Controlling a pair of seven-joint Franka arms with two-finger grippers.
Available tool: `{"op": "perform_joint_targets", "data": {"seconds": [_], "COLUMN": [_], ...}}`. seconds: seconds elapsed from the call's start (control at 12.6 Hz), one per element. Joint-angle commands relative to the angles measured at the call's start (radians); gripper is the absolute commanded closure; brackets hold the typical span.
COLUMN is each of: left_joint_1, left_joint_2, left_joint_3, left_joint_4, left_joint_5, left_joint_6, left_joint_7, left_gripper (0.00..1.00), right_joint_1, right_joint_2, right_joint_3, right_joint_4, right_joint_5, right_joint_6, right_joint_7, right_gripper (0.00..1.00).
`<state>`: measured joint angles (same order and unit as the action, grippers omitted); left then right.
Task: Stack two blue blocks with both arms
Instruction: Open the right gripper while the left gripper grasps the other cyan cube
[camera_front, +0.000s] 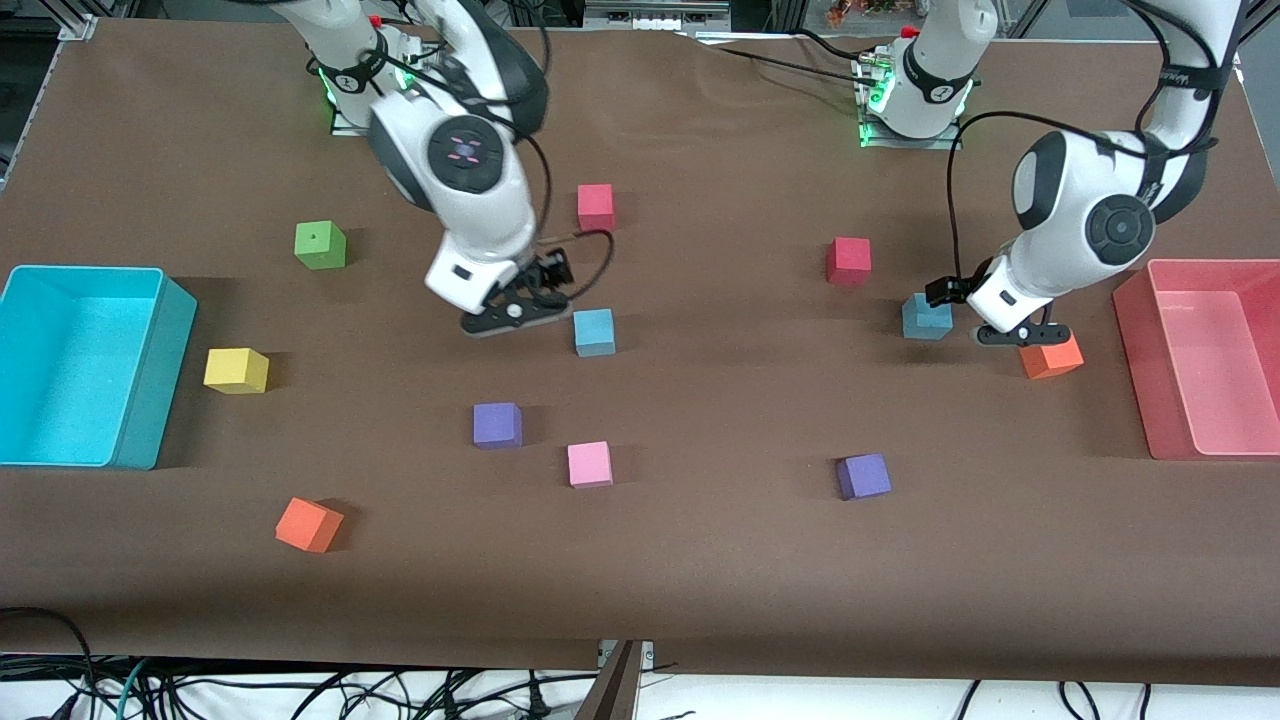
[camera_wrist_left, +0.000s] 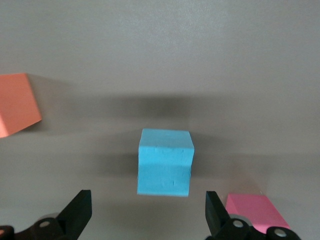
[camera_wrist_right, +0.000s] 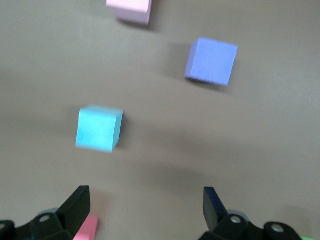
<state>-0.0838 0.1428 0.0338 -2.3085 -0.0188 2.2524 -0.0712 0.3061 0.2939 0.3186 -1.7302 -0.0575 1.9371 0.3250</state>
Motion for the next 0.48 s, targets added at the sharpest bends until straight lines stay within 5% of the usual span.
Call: {"op": "perform_joint_targets", "data": {"seconds": [0.0,0.24,0.4], "left_joint_1": [-0.007,-0.022,-0.036], "left_joint_2": [0.087,0.138,0.165], "left_joint_3": [-0.005,-0.008,-0.008], "left_joint_4": [0.006,0.004,0.004], "left_joint_5": [-0.021,-0.065,-0.067], "left_joint_6": [0.090,0.102,0.136], "left_joint_7": [0.013,0.014,0.014], "left_gripper": [0.00,0.00,0.00], "right_joint_1": [-0.082,-0.087,-0.085], "right_joint_2": [-0.171,-0.277,-0.277], "right_joint_3": [0.024,0.024,0.027], "right_joint_4": [-0.236,-0.524,-0.594], "right_joint_5": [0.206,0.348,0.456], "right_joint_6": [0.058,0.386,0.508], "right_joint_7": [-0.229,-0.426,-0.538], "right_gripper": [0.00,0.00,0.00]}}
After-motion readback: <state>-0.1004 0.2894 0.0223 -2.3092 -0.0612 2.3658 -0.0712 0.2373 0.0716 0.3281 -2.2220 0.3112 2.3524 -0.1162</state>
